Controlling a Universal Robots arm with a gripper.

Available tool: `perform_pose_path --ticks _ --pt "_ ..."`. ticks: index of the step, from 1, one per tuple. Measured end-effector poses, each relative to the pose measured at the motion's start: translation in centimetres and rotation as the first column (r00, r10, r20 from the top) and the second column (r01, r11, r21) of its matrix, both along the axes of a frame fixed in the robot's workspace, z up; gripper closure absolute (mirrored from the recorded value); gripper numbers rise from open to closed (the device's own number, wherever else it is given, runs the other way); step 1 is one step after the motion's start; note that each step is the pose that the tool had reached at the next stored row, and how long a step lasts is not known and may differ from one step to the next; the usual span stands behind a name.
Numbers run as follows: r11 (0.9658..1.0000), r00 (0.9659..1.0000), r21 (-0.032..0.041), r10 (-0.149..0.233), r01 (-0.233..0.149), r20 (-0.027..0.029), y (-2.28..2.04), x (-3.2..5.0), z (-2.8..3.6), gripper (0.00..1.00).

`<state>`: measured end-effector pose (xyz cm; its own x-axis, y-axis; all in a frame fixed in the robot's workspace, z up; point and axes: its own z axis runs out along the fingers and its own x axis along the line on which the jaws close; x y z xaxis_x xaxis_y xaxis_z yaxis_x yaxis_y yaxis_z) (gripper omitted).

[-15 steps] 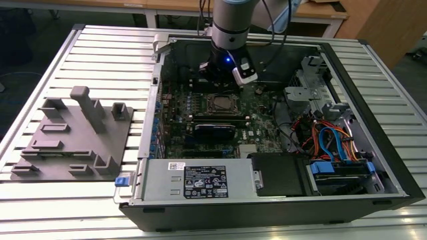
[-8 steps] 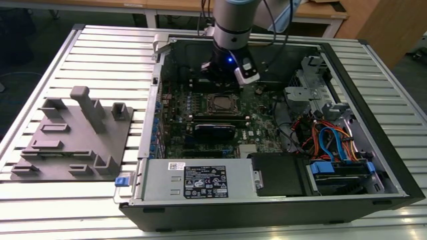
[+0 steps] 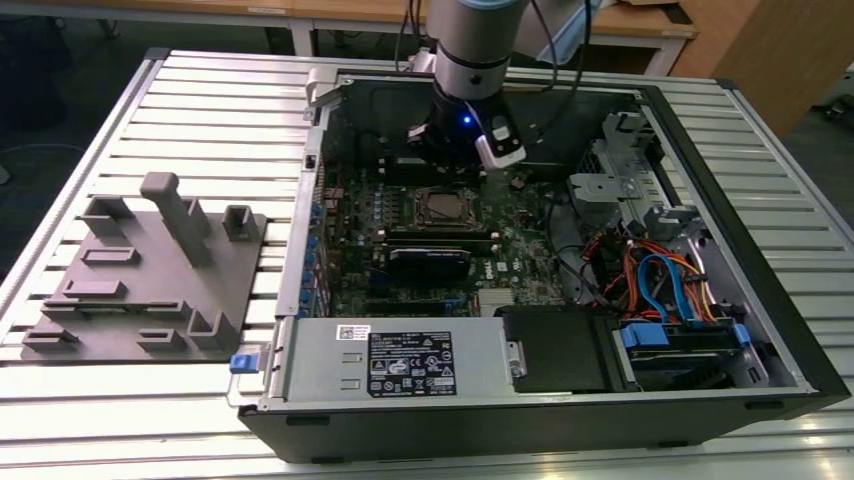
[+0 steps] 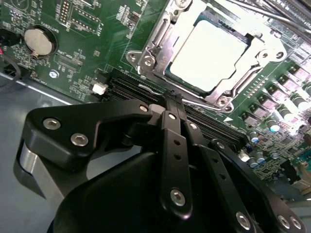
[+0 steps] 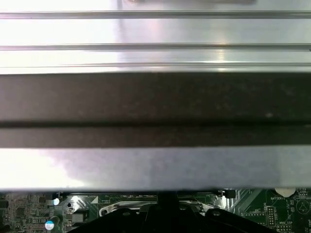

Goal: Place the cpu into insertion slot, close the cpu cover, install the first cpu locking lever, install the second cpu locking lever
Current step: 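Install the first cpu locking lever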

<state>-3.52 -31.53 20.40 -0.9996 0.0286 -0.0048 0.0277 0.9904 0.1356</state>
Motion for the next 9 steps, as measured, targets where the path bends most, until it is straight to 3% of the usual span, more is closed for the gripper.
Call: perform_pose_path --ticks 9 --pt "1.0000 1.0000 0.0000 0.000 0.000 0.0000 0.00 0.76 -0.03 0.90"
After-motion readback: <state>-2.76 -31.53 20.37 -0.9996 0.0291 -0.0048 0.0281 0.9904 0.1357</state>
